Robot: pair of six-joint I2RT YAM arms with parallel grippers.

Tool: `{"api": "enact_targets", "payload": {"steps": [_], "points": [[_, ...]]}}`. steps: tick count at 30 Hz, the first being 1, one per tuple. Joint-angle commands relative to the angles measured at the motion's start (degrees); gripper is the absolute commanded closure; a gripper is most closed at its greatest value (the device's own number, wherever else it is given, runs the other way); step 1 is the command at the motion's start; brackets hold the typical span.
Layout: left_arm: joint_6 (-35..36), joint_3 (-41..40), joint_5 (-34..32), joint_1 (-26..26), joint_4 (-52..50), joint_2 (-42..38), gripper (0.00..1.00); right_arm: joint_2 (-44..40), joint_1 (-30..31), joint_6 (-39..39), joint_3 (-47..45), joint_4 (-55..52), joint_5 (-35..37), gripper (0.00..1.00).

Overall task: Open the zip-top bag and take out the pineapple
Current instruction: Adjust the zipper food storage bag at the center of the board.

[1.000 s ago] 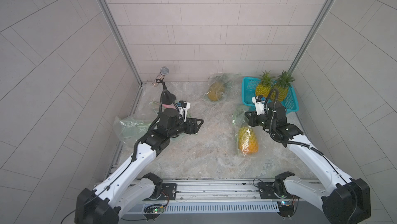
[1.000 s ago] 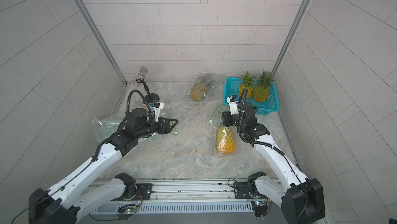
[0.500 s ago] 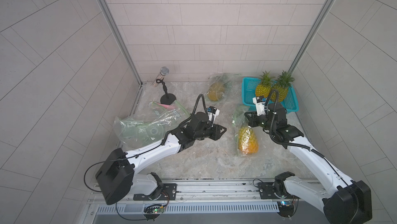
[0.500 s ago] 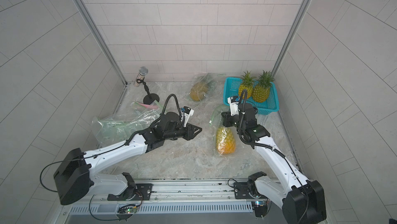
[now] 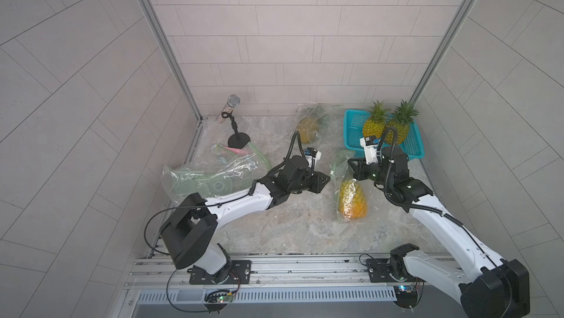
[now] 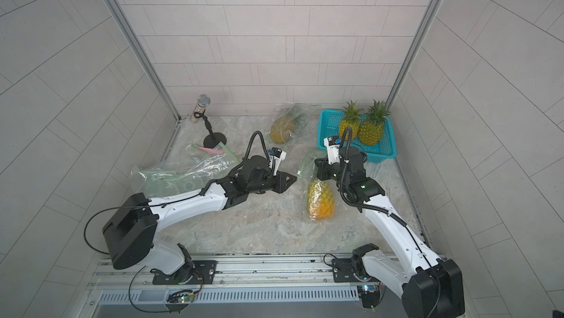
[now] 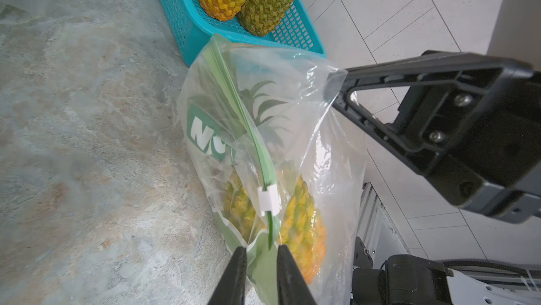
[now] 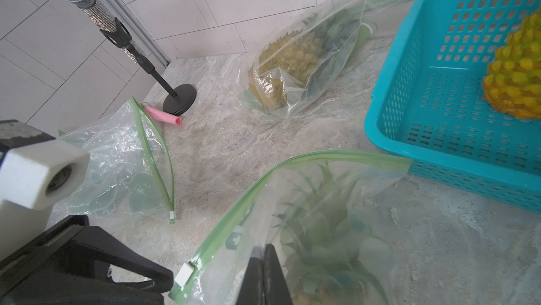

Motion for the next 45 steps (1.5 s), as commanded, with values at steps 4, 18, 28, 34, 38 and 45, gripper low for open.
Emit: {"api": "enact_targets", "payload": {"steps": [4, 18, 28, 34, 38, 45], "points": [[-2.51, 2.07, 0.9, -0.42, 5.61, 1.92, 0.76, -1.66, 0.31, 0.55, 0.11, 3.12, 0.01, 1.0], [-2.63, 3.18, 1.35, -0.43, 6.04, 3.48, 1.0, -1.8, 0.39, 0.25, 0.65, 2.29, -0.15, 1.0], [14.09, 12.3, -4.12, -0.34, -17.42, -6.0, 1.0, -5.77, 0.4, -4.28, 1.03, 1.61, 1.14, 0.82], [21.66, 19.41, -3.57, -0.08, -25.96, -8.44, 1.0, -8.72, 0.4, -6.27, 0.73, 1.38, 1.6, 0.7], [23.46, 24.12, -2.38, -0.03, -30.76, -8.1, 1.0, -10.13, 0.39, -7.7, 0.97, 0.57, 1.96, 0.67], [25.27, 31.03, -1.09, 0.01, -35.62, -6.21, 1.0, -11.02, 0.32, -9.59, 1.18, -0.68, 5.48, 0.66]]}}
